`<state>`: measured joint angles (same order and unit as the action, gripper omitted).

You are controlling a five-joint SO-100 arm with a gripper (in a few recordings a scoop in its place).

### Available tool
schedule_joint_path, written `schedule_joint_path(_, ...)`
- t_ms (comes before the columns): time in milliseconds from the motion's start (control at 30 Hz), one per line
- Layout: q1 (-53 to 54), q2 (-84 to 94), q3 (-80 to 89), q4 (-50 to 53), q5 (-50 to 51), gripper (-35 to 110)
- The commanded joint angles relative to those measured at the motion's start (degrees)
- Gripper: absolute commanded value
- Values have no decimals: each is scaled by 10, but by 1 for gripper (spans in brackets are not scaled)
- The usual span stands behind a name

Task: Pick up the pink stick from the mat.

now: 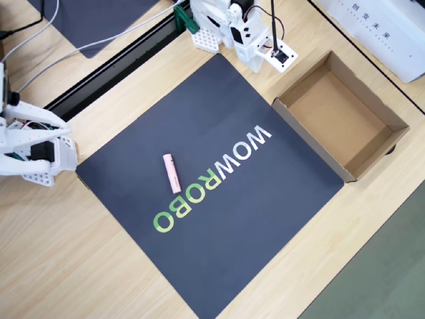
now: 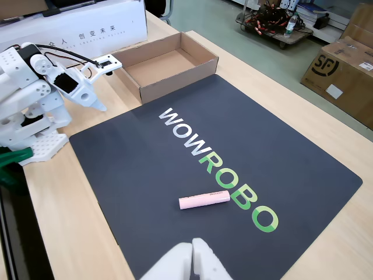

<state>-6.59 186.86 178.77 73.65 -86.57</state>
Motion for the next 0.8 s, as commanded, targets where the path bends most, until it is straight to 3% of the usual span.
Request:
schedule_joint_path(0,-6,10,4,13,-10,0)
schedule_joint_path(767,-5,-1,4,-4,-22,0)
